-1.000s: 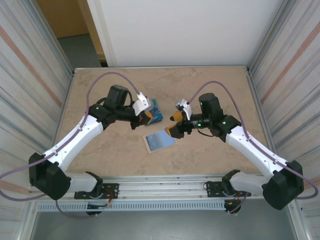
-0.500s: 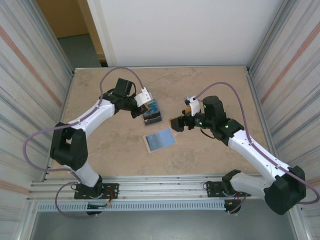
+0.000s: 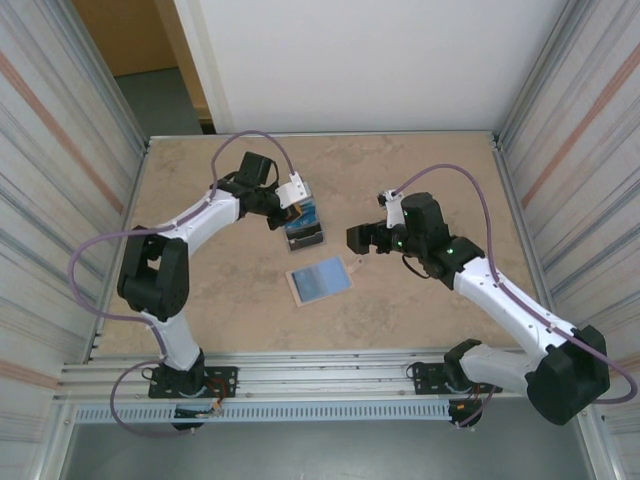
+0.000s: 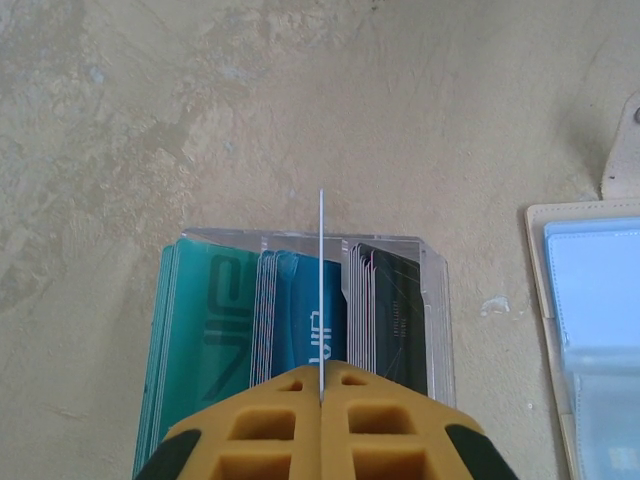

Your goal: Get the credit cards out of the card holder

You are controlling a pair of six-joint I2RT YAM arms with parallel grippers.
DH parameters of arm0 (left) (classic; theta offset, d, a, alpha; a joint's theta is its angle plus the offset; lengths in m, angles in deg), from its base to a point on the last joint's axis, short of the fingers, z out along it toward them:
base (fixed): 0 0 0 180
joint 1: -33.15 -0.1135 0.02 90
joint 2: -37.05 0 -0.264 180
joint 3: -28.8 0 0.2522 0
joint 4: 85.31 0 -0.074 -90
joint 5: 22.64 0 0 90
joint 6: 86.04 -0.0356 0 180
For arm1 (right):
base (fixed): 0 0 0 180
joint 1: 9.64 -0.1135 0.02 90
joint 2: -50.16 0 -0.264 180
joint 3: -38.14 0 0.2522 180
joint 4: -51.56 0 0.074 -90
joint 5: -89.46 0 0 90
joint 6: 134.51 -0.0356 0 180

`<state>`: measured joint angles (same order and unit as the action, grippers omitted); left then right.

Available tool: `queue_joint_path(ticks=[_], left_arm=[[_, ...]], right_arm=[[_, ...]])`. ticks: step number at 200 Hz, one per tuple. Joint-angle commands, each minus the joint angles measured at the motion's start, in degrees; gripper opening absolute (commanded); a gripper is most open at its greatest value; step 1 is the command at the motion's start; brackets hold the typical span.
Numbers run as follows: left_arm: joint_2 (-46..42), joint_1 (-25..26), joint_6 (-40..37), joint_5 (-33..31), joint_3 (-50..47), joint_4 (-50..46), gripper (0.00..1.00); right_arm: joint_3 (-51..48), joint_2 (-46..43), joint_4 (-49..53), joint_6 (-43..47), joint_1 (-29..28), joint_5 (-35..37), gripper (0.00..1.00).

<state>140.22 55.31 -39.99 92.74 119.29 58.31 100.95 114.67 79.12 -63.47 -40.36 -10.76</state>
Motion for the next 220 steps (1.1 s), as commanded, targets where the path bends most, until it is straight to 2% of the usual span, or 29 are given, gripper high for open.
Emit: queue_joint_path(ticks=[1, 128, 170, 197, 220], left_arm=[[1.06, -0.69, -2.02, 0.48, 1.79, 0.29, 0.0], [5.46, -1.23, -1.16, 1.5, 2.41, 2.16, 0.0], [5.37, -1.15, 0.8, 1.46, 1.78, 3.57, 0.16], [4.14, -1.03, 1.39, 1.86, 1.55, 3.43, 0.22], [2.52, -0.58, 1.73, 0.84, 1.05, 3.23, 0.22]], right_arm=[[1.29, 1.07, 1.57, -1.6, 0.22, 2.14, 0.99], [1.63, 1.14, 2.01, -2.35, 0.13, 2.31, 0.99], [1.47, 1.64, 1.72, -2.5, 0.13, 1.89, 0.99], [1.82, 2.5, 1.91, -2.51, -0.02, 1.86, 0.99], [1.87, 2.95, 2.06, -2.57, -0.47, 2.47, 1.0]])
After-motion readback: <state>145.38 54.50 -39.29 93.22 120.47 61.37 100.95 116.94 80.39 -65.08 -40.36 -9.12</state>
